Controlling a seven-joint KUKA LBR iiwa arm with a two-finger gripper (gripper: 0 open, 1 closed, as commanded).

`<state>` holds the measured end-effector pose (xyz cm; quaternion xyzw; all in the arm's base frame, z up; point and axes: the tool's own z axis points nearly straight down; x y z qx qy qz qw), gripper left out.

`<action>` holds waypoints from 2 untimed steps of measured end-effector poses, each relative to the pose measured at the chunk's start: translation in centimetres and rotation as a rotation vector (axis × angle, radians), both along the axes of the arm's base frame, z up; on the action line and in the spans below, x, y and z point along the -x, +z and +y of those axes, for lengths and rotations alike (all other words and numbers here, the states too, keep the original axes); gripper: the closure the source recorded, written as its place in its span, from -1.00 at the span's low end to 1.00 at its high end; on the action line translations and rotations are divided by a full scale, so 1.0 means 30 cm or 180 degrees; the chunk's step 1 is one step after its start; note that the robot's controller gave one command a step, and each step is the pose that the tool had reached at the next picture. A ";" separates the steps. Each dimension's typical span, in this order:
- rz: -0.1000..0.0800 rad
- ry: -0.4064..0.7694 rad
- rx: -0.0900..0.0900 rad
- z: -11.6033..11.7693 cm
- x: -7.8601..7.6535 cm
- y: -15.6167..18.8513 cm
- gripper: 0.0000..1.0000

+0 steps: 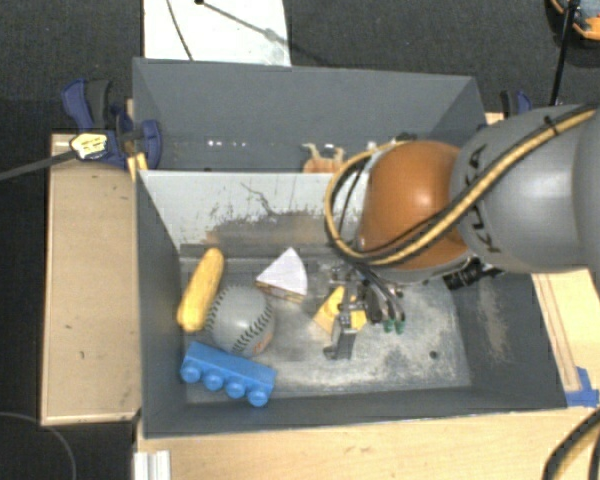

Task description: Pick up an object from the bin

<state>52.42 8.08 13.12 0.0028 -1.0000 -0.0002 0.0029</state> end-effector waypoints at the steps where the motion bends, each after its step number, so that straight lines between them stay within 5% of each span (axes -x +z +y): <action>1: -0.0025 -0.0008 -0.0002 -0.001 -0.007 0.014 -1.00; 2: -0.0030 0.0146 -0.0004 -0.044 -0.005 -0.035 -1.00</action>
Offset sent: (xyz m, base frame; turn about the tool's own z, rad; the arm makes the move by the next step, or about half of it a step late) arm -0.0007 -0.0360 -0.0360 -0.1202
